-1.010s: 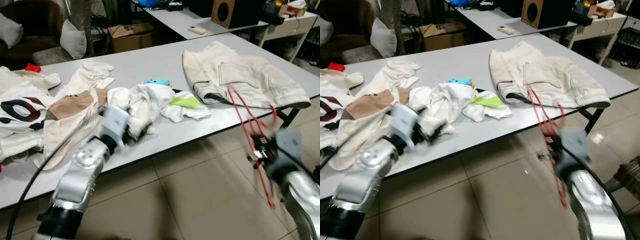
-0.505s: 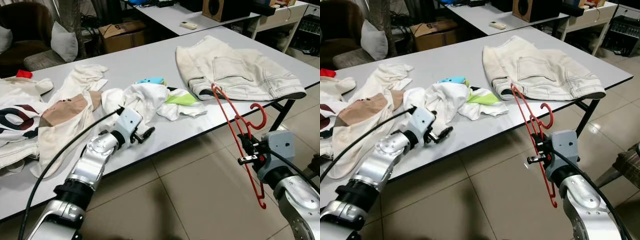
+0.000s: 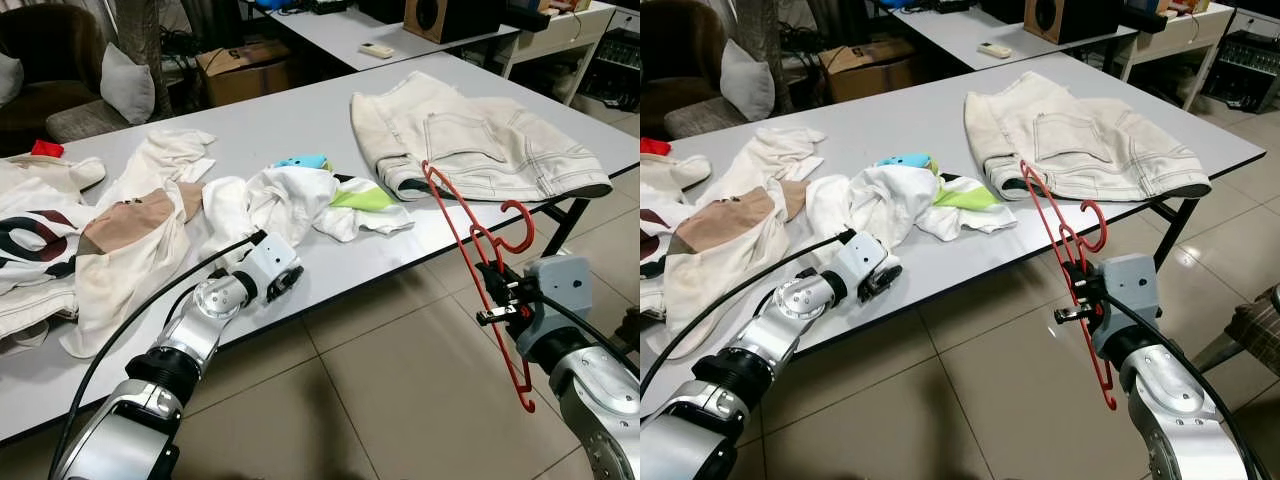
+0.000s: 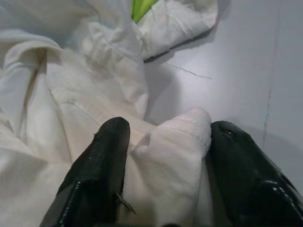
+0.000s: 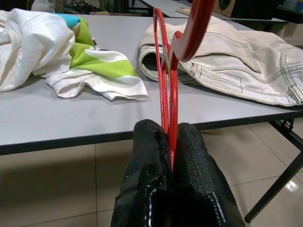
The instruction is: Hang hanger
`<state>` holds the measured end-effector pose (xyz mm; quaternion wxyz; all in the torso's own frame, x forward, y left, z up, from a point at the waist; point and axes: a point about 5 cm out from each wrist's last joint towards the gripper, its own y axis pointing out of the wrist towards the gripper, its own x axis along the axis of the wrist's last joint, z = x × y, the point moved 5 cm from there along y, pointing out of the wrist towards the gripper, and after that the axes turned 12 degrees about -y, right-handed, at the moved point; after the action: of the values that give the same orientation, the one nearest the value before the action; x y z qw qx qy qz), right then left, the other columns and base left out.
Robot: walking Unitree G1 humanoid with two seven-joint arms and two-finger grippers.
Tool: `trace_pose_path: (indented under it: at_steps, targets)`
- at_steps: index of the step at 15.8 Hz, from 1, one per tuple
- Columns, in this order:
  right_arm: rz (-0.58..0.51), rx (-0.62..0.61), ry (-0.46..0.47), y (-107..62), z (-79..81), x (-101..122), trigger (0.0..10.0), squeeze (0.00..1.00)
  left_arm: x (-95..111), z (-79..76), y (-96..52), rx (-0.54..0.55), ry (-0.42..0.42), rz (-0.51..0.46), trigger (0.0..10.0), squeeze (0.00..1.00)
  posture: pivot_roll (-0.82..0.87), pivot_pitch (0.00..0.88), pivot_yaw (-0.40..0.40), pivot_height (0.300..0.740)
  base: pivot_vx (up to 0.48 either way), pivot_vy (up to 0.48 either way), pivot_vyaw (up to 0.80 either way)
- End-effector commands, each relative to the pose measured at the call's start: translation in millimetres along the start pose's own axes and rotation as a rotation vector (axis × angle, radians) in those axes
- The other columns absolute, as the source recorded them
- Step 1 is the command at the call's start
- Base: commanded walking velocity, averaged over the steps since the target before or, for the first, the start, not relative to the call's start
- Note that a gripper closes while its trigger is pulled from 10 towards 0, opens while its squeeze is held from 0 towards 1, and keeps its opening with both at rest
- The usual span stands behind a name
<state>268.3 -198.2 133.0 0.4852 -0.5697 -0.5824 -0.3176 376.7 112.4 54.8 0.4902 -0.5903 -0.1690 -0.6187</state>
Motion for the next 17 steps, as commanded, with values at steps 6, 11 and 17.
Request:
trace_pose_path:
  at_steps: [6,11,17]
  targets:
    - [-0.006,-0.002,-0.016,2.1,-0.5,5.5,10.0,0.00,-2.6,1.3,1.2,-0.002,0.028,-0.007,0.0,0.00,-0.27,0.000,0.100,0.740,0.000,0.000,0.00]
    - [0.000,-0.017,0.000,-2.6,-1.0,2.6,10.0,0.00,-0.1,-13.9,4.0,-0.060,0.024,-0.030,0.0,0.00,-0.27,0.000,0.097,0.740,0.000,0.000,0.00]
    - [-0.004,-0.021,0.004,-3.1,-1.8,4.1,10.0,0.00,3.3,-17.5,4.5,-0.074,-0.007,-0.054,0.0,0.00,-0.27,0.000,0.096,0.740,0.000,0.000,0.00]
